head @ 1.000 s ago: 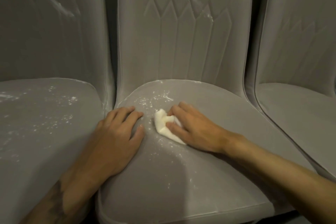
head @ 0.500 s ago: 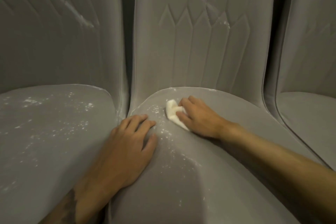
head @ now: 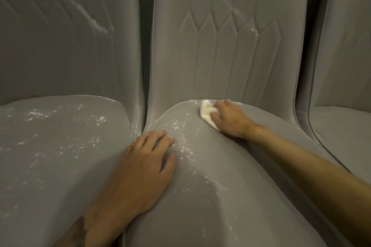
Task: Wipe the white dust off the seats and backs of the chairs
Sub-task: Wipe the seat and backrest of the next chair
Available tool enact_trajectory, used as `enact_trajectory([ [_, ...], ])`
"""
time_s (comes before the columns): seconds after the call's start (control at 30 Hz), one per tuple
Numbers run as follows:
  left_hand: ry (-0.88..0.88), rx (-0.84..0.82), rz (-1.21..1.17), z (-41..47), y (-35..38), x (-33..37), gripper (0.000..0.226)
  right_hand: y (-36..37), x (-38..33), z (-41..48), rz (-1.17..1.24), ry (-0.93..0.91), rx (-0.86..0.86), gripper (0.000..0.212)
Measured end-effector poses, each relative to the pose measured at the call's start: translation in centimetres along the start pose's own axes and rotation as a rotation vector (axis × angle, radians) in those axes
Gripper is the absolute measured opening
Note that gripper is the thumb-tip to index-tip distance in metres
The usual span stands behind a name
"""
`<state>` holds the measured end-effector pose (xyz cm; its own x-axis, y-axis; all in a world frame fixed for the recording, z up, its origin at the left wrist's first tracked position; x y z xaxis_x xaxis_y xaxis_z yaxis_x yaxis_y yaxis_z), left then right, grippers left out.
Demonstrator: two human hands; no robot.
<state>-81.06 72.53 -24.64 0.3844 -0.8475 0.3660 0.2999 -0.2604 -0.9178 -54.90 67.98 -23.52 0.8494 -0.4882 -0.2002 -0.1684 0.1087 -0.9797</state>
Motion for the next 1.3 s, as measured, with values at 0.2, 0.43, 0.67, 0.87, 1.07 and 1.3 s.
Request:
enact_trajectory([
  [0.2,-0.012,-0.001,0.02,0.0,0.0,-0.1,0.056,2.2,-6.3,-1.0,0.064,-0.211,0.043,0.035],
  [0.43,0.004,0.02,0.003,-0.1,0.0,-0.1,0.06,0.7,-5.1,1.9,0.016,-0.048,-0.006,0.037],
  [0.67,0.047,0.047,0.007,-0.1,-0.2,0.2,0.044,2.9,-11.1,-3.1,0.128,-0.431,-0.045,0.018],
  [0.87,0.009,0.089,-0.028,-0.3,-0.3,-0.5,0.037,1.3,-8.1,2.2,0.029,-0.105,-0.008,0.039],
  [1.07,-0.064,0.149,0.02,-0.8,-1.8,-0.6,0.018,3.2,-11.8,-2.4,0.153,-0.406,-0.069,0.024],
  [1.3,-0.114,0.067,0.216,-2.0,-2.8,-4.0,0.046,2.1,-12.4,1.3,0.045,-0.176,-0.008,0.035],
])
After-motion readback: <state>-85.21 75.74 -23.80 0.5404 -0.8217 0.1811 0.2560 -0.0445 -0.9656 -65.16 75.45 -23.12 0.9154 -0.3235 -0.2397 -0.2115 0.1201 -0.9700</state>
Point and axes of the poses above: each hand's wrist, its own z-axis towards the middle knuckle, its own y-axis out of the palm, x = y × z, the point moved 9 cm from there along z, towards the middle knuckle, and after that the axes turned 8 degrees about -x, right-handed, at the moved point
